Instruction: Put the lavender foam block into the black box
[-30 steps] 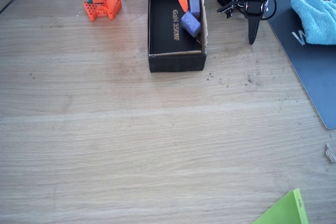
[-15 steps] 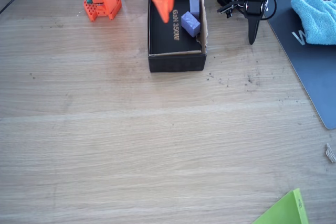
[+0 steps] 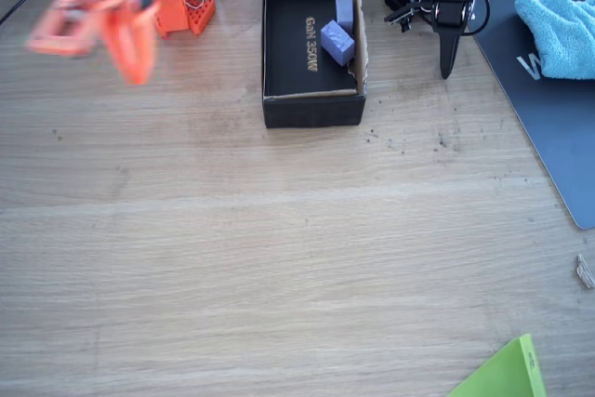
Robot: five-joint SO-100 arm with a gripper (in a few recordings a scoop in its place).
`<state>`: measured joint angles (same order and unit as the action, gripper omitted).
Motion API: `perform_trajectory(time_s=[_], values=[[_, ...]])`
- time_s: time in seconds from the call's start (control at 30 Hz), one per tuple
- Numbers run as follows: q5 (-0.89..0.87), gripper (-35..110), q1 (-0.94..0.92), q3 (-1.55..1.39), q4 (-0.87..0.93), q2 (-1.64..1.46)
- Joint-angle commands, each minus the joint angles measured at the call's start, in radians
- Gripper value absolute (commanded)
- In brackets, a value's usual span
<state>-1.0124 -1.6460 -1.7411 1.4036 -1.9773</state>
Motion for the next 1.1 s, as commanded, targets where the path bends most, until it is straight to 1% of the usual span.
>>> perform_trajectory(time_s=[0.0, 0.1, 0.17, 0.3, 0.4, 0.53, 0.63, 0.87, 1.07], values=[[0.245, 0, -0.167, -0.014, -0.091, 0.051], [0.38, 0, -0.183, -0.023, -0.137, 0.114], [0.43, 0, -0.17, -0.044, -0.16, 0.152], [0.448, 0, -0.115, -0.054, -0.193, 0.212], [0.463, 0, -0.097, -0.094, -0.221, 0.19], [0.491, 0, -0.074, -0.233, -0.278, 0.061], [0.492, 0, -0.058, -0.296, -0.285, -0.009], [0.523, 0, -0.025, -0.557, -0.302, -0.356], [0.537, 0, -0.014, -0.756, -0.337, -0.571]])
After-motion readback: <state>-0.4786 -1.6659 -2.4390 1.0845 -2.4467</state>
